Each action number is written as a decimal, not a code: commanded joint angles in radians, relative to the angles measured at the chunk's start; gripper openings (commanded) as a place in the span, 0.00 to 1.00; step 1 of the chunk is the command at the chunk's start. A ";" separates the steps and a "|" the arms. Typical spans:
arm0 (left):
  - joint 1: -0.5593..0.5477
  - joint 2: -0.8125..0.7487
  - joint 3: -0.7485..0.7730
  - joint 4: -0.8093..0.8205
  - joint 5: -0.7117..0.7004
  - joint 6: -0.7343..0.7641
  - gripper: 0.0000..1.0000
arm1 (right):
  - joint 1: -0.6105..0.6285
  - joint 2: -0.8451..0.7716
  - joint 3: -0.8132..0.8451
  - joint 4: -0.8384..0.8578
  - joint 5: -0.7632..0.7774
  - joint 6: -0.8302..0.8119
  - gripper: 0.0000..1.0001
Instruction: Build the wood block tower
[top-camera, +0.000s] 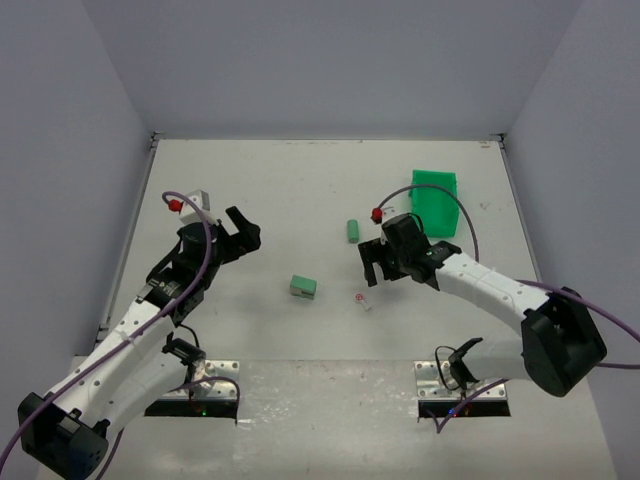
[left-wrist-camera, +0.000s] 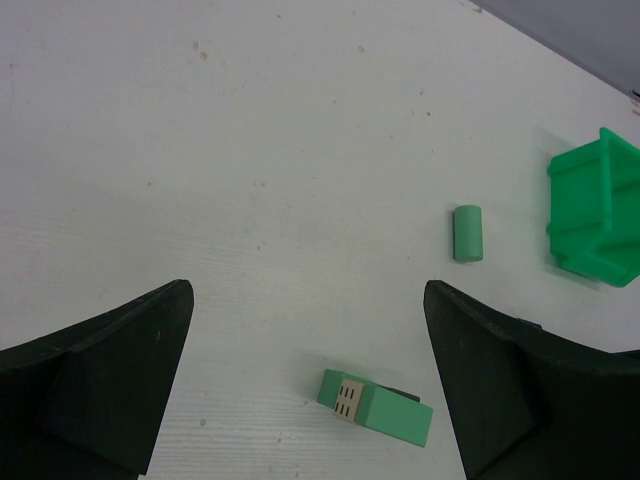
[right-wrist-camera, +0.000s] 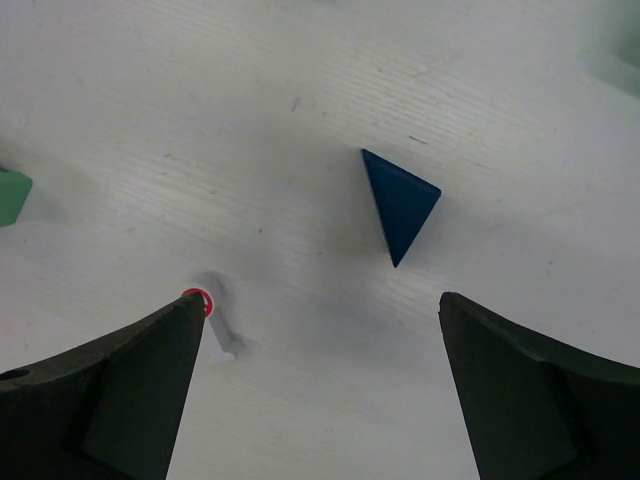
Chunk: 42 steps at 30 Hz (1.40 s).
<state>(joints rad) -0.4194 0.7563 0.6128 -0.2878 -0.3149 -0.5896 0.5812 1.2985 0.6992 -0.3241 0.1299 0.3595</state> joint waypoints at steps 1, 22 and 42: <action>-0.010 -0.009 0.013 0.044 0.008 -0.009 1.00 | -0.064 -0.005 -0.023 0.063 -0.010 0.053 0.99; -0.010 -0.003 0.015 0.041 -0.002 -0.007 1.00 | -0.080 0.191 0.006 0.143 0.048 -0.004 0.91; -0.010 0.011 0.026 0.030 -0.032 -0.003 1.00 | -0.080 0.503 0.435 0.099 0.019 -0.069 0.94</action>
<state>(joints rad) -0.4194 0.7680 0.6132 -0.2883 -0.3251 -0.5892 0.5053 1.7184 1.0251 -0.2167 0.1283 0.2945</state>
